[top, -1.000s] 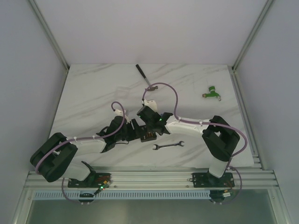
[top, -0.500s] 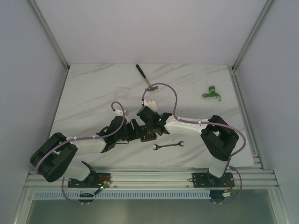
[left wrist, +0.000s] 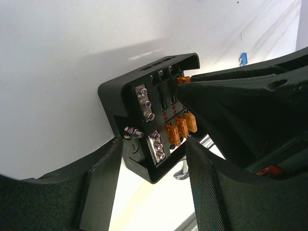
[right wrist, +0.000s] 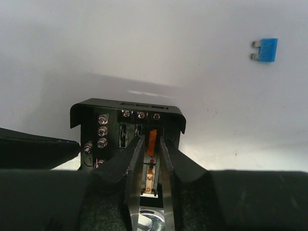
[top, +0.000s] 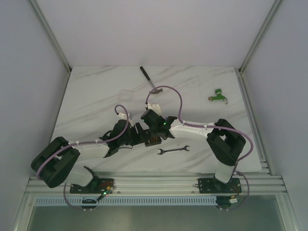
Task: Snap on the fuse box
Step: Install the fuse at the fuse box base.
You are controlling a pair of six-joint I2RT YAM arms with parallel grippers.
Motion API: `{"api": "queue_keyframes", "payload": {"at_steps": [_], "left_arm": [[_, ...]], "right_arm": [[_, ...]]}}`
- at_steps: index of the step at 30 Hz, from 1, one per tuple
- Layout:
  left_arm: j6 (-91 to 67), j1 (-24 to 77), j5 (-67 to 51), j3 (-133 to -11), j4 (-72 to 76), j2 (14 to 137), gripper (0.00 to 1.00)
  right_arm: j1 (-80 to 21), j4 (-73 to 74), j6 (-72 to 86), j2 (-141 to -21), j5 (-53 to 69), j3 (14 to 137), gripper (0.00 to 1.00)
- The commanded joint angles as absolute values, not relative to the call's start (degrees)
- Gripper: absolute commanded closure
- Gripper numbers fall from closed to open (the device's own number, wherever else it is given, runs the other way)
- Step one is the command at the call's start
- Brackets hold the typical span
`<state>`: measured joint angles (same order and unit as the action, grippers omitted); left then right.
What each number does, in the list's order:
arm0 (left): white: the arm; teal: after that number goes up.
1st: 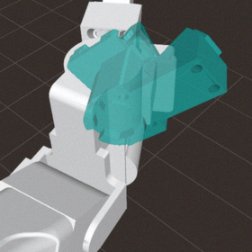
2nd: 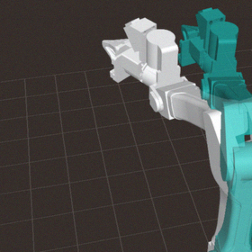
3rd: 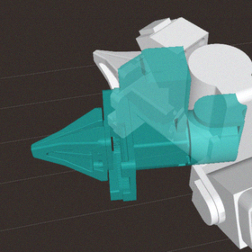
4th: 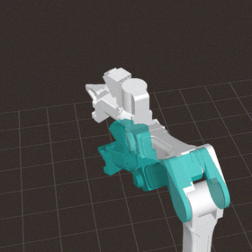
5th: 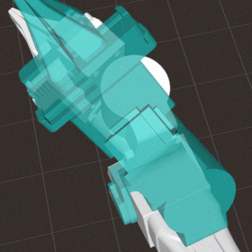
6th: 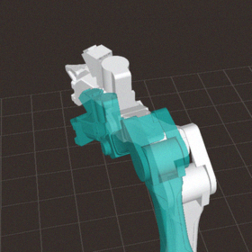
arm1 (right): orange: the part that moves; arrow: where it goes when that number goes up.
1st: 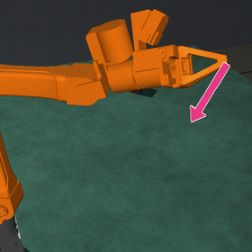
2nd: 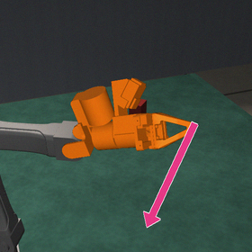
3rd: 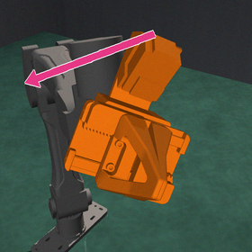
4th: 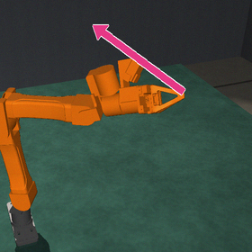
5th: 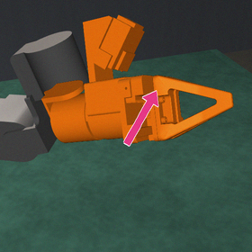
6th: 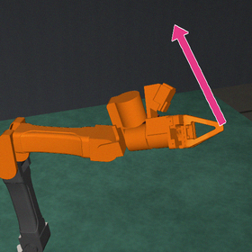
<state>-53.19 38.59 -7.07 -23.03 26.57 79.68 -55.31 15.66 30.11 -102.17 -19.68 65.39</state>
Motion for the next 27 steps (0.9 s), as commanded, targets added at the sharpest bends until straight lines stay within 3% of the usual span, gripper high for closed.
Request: {"api": "queue_keyframes", "payload": {"at_steps": [1,15,27], "left_arm": [[-53.7,38.6,-7.8,-23.2,28.1,80.3,0.36],[-53.4,38.6,-6.6,-23.1,26.4,79.2,0.36],[-53.3,38.6,-6.5,-23.1,26.0,79.6,0.36]], "right_arm": [[-55.7,14.9,29.4,-101.7,-19.1,65.4,0.72],[-55.5,15.9,28.5,-99.8,-20.8,65.8,0.67],[-55.1,17.1,28.7,-100.9,-20.8,66.2,0.83]]}}
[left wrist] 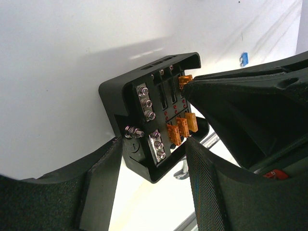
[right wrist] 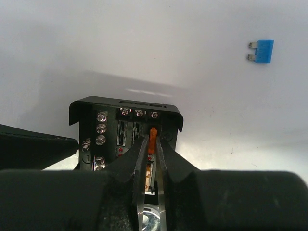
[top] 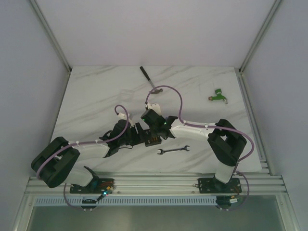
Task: Snap on the fuse box
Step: Install the fuse at the fuse box base.
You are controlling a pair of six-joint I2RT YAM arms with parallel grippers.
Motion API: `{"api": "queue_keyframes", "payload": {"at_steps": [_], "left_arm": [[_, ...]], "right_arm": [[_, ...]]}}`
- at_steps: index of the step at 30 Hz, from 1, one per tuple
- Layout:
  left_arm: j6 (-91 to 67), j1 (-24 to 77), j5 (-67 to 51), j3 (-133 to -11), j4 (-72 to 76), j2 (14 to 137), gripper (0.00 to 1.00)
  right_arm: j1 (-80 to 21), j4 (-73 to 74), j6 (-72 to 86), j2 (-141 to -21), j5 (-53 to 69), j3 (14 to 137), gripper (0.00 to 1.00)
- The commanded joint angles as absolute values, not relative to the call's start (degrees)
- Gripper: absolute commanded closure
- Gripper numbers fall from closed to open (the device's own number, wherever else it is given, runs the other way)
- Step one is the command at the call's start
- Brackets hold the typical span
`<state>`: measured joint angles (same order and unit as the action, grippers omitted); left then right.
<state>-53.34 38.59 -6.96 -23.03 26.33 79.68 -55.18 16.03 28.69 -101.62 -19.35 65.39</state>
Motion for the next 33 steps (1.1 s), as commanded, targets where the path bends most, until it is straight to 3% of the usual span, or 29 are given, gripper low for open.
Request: {"api": "queue_keyframes", "payload": {"at_steps": [1,10,33], "left_arm": [[-53.4,38.6,-6.5,-23.2,26.1,79.7,0.36],[-53.4,38.6,-6.3,-23.1,25.6,79.4,0.36],[-54.9,38.2,-3.9,-22.7,23.1,78.4,0.34]], "right_arm": [[-55.0,17.1,28.7,-101.0,-20.8,66.2,0.85],[-53.9,18.3,27.9,-102.8,-18.5,65.2,1.00],[-50.8,20.5,27.6,-105.4,-15.1,52.1,1.00]]}}
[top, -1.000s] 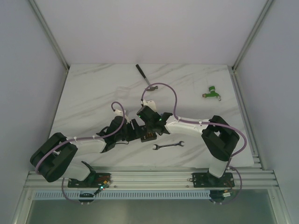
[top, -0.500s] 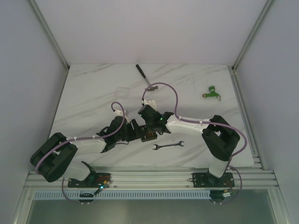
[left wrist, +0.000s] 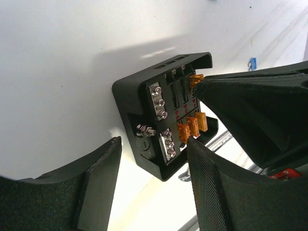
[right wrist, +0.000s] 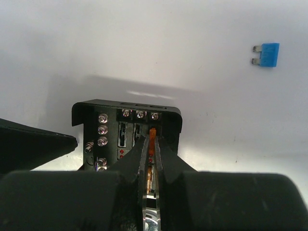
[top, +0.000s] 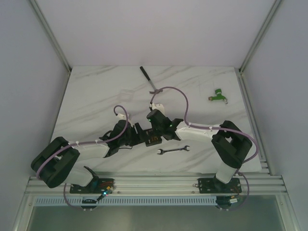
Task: Snap on the fuse box
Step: Install the fuse at the fuse box base.
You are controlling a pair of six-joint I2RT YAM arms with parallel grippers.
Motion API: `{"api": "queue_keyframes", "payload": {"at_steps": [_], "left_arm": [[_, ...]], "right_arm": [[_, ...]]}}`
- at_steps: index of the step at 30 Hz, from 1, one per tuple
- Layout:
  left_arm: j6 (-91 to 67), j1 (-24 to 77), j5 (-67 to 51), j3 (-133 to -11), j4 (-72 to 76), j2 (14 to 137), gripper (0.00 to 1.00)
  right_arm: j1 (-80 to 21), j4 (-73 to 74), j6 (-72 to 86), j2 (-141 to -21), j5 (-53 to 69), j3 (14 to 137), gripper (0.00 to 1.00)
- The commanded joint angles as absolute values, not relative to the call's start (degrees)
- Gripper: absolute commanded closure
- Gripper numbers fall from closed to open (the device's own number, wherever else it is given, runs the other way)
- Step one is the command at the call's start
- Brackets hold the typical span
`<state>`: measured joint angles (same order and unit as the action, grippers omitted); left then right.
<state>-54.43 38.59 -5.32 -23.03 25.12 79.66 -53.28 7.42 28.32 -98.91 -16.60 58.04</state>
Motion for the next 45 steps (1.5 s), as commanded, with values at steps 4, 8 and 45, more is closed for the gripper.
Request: {"api": "queue_keyframes", "payload": {"at_steps": [4,8,45], "left_arm": [[-54.6,38.0,-3.2,-22.5,22.3,77.6,0.33],[-54.5,37.7,-2.9,-22.5,21.7,77.1,0.31],[-52.1,39.0,-6.1,-25.5,12.8,72.1,0.10]], "right_arm": [[-50.3,22.0,26.0,-107.7,-15.3,55.2,1.00],[-50.3,23.4,24.8,-110.0,-16.4,58.6,1.00],[-51.9,35.3,23.9,-98.2,-11.5,69.9,0.60]]}}
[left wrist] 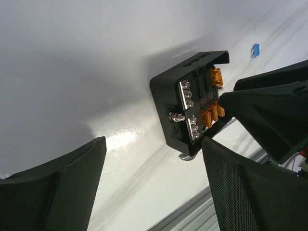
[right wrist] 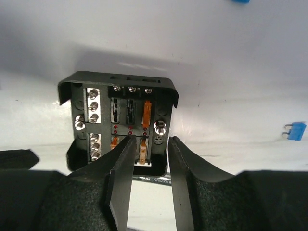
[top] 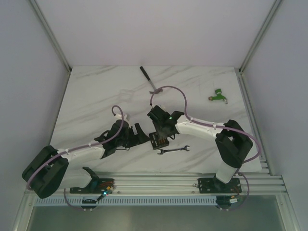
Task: Snap on the fuse box
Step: Install the fuse at the fuse box base.
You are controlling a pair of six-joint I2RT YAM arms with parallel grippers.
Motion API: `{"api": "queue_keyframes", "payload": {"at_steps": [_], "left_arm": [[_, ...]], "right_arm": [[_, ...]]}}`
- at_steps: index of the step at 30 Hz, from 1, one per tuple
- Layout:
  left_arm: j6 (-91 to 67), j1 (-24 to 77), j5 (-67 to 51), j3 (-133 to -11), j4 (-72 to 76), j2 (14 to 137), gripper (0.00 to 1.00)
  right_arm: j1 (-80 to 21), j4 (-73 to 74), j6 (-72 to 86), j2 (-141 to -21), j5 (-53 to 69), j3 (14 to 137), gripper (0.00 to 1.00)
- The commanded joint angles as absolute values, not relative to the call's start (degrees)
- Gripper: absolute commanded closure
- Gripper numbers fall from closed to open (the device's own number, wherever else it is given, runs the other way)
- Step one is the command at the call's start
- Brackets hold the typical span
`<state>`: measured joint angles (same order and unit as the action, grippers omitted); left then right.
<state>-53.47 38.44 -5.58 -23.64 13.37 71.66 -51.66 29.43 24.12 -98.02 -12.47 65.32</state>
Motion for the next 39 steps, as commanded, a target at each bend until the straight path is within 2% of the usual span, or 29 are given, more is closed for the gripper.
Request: {"api": "queue_keyframes", "payload": {"at_steps": [1,10,23,31,39], "left_arm": [[-52.0,39.1,-6.1,-25.6,13.1,72.2,0.09],[-51.1,40.6,-5.8,-27.2,16.1,75.7,0.05],[-51.6,42.4,-5.3,-28.6,19.6,83.3,0.03],[-53.1,42.4,-4.5,-27.5,21.1,84.1,0.16],[-55.7,42.4,-6.3,-27.3,24.6,87.3,0.39]], "right_arm": [[-51.9,35.7,23.8,-98.2,-11.2,70.6,0.60],[-50.1,38.4,21.9,-103.2,-9.3,76.8,0.80],[-48.9,38.1,21.4,-105.5,-8.2,76.1,0.89],[-48.4,37.7,21.3,-106.9,-6.4,75.3,0.92],[-48.3,37.7,21.9,-106.9,-5.0,72.0,0.95]]}}
